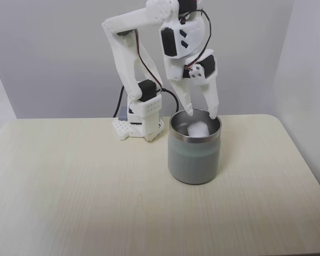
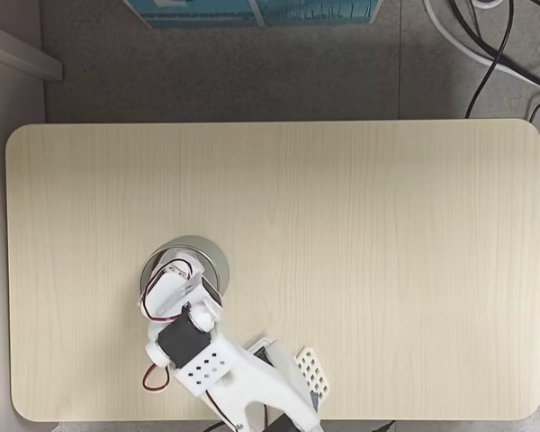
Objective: Grasp a dressing and put it in the cup.
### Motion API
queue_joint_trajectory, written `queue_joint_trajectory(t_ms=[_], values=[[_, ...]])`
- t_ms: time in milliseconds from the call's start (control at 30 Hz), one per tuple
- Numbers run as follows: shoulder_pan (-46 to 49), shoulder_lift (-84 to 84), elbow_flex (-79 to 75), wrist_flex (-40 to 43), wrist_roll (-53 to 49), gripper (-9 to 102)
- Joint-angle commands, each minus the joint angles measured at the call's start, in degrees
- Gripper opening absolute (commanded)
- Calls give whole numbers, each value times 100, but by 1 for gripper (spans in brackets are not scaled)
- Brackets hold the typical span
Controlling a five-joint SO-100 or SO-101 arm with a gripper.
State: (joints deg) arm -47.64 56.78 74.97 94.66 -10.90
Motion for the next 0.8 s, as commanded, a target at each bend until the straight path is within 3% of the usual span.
queue_joint_trajectory(t_ms=[0, 767], values=[[-70, 18, 62, -44, 18, 19], [141, -88, 70, -26, 0, 19]])
